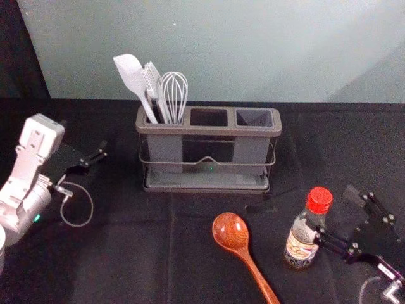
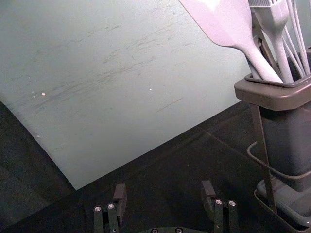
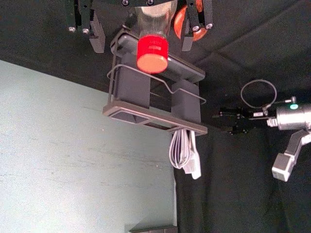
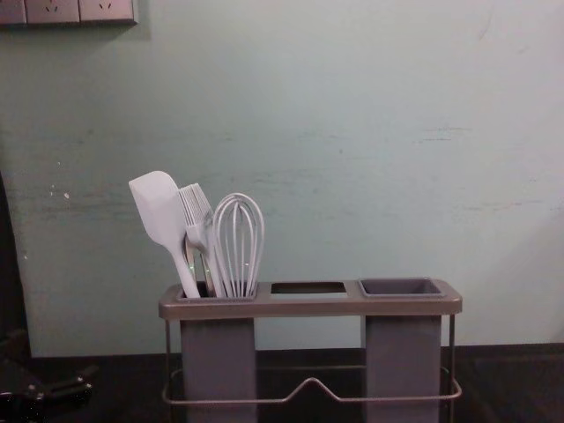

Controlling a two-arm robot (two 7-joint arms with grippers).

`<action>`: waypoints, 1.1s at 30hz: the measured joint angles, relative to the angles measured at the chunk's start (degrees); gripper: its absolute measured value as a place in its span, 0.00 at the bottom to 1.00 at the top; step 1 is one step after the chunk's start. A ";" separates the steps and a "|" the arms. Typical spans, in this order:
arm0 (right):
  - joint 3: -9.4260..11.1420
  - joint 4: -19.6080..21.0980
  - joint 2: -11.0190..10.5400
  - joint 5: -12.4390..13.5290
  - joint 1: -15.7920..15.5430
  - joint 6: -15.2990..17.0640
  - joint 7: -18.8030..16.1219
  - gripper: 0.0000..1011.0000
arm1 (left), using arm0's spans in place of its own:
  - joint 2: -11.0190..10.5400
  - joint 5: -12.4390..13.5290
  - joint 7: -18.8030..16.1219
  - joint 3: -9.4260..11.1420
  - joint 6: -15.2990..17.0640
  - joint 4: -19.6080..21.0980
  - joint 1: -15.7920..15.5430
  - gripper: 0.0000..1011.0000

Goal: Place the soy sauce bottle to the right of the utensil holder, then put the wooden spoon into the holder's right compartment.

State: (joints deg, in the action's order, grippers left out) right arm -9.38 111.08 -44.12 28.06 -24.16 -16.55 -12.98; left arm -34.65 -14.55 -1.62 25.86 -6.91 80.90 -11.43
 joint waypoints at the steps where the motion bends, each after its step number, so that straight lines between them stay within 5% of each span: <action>1: -0.24 -0.27 0.25 0.19 0.66 0.32 -0.32 0.99 | 0.00 0.00 0.00 0.00 0.00 0.00 0.00 0.99; 17: -4.18 -5.29 5.58 0.22 10.82 5.48 -4.91 0.99 | 0.00 0.00 0.00 0.00 0.00 0.00 0.00 0.99; 33: -3.35 -6.00 7.91 -1.16 11.26 6.37 -6.54 0.99 | 0.00 0.00 0.00 0.00 0.00 0.00 0.00 0.99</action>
State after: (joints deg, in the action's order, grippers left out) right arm -12.72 105.07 -36.21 26.90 -12.90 -10.19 -19.51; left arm -34.65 -14.55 -1.62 25.86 -6.90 80.90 -11.43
